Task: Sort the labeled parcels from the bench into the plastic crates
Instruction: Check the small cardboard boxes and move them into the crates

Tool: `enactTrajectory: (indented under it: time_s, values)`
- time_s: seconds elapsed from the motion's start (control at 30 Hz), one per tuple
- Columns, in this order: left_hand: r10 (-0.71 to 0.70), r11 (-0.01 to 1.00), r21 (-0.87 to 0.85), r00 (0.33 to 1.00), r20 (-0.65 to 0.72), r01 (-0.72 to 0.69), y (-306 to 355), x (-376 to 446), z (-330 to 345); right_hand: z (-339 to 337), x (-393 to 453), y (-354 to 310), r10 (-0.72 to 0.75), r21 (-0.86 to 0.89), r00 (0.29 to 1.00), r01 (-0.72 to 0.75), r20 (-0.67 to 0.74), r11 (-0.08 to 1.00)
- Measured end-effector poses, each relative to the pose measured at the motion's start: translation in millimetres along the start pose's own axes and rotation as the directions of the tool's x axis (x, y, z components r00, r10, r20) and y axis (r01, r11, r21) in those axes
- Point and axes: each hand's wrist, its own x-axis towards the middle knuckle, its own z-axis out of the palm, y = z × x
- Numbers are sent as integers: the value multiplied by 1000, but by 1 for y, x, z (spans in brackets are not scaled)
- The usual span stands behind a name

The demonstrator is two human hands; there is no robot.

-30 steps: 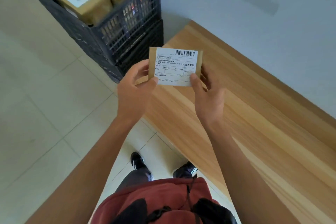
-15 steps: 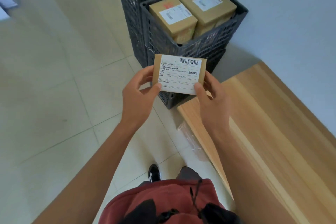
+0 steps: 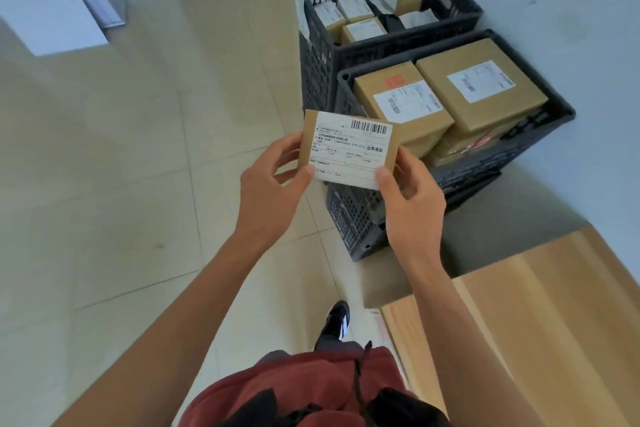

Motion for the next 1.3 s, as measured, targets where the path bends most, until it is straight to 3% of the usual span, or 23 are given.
enactTrajectory:
  time_s: [0.23, 0.43, 0.8, 1.07, 1.3]
  values:
    - [-20, 1000, -2, 992, -123, 19, -8, 93, -17, 67, 93, -22, -64, -7, 990, 65, 128, 998]
    - [-9, 1000, 4, 994, -109, 10, -34, 189, -34, 126, 169, -31, -25, -38, 991, 31, 134, 999]
    - [6, 1000, 7, 996, 86, -7, -65, 375, -61, 227, 279, -46, 41, -111, 999, -41, 0, 993]
    - [29, 999, 14, 962, 271, -34, -73, 470, -18, 234, 350, -32, 153, -82, 973, -169, -170, 982]
    - [79, 991, 64, 894, 441, -119, -71, 551, 43, 222, 429, -17, 212, 9, 934, -219, -289, 976]
